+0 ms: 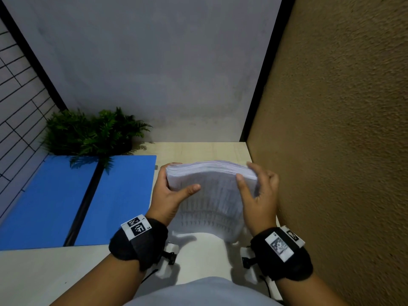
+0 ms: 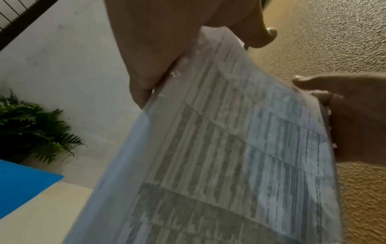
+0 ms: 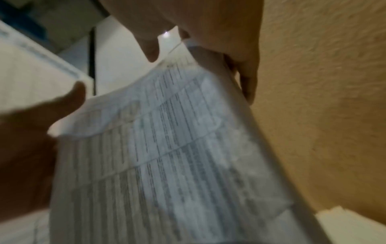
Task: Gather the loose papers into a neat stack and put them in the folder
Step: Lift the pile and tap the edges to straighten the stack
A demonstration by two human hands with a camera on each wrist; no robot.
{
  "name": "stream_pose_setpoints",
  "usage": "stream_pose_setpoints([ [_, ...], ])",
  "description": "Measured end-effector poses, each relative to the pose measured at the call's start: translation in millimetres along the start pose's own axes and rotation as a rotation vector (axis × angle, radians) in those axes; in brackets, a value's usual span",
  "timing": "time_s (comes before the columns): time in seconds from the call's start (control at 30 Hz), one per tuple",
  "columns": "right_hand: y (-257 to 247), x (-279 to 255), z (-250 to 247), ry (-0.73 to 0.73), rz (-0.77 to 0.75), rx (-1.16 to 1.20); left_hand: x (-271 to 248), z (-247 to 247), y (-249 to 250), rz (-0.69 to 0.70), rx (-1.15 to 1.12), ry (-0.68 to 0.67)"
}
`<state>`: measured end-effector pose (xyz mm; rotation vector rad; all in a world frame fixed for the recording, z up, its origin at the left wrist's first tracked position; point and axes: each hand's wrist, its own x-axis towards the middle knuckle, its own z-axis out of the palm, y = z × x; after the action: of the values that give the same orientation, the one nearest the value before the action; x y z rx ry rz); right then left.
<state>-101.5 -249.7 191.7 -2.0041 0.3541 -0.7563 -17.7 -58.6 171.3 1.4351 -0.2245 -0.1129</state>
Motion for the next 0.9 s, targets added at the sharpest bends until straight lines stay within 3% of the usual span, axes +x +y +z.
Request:
stream_pose_setpoints([
  [0.03,0.5,1.3,-0.8,0.027,0.035,0.018,0.1,-0.8,-1.1,-0.007,0.004,-0.006],
  [0.17,0.2,0.6,0.0,-0.034,-0.072,-0.044,1.6,-2.4,-3.1,-0.026,0.02,-0.026],
  [0.27,0.3,4.0,-1.6,0.013,0.018,0.02,3.1,-3.7,-5.3,-0.057,0.014,-0.046],
  [0.37,1.1,1.3,-2.4,-0.081,-0.092,-0.008,5.4,-4.3,-8.6,-0.066,0.02,-0.062],
  [0.5,0.3,4.1,-1.0,0.022,0.05,0.084,5.6,-2.9,-8.7,-0.065,0.033,-0.073],
  [0.6,1.1,1.0,1.8,-0.064,-0.074,0.054,6.1,-2.0,-10.3,-0.065,0.043,-0.082],
  [0.73,4.6,6.4,2.2,0.007,0.044,0.106,7.0,-2.7,-11.6,-0.082,0.042,-0.085],
  [0.83,1.5,4.7,2.5,-0.082,-0.043,0.081,8.1,-3.7,-14.5,-0.086,0.029,-0.067],
  [0.9,6.2,7.0,2.3,-0.023,0.098,0.238,9.1,-4.0,-14.4,-0.107,0.008,-0.052],
])
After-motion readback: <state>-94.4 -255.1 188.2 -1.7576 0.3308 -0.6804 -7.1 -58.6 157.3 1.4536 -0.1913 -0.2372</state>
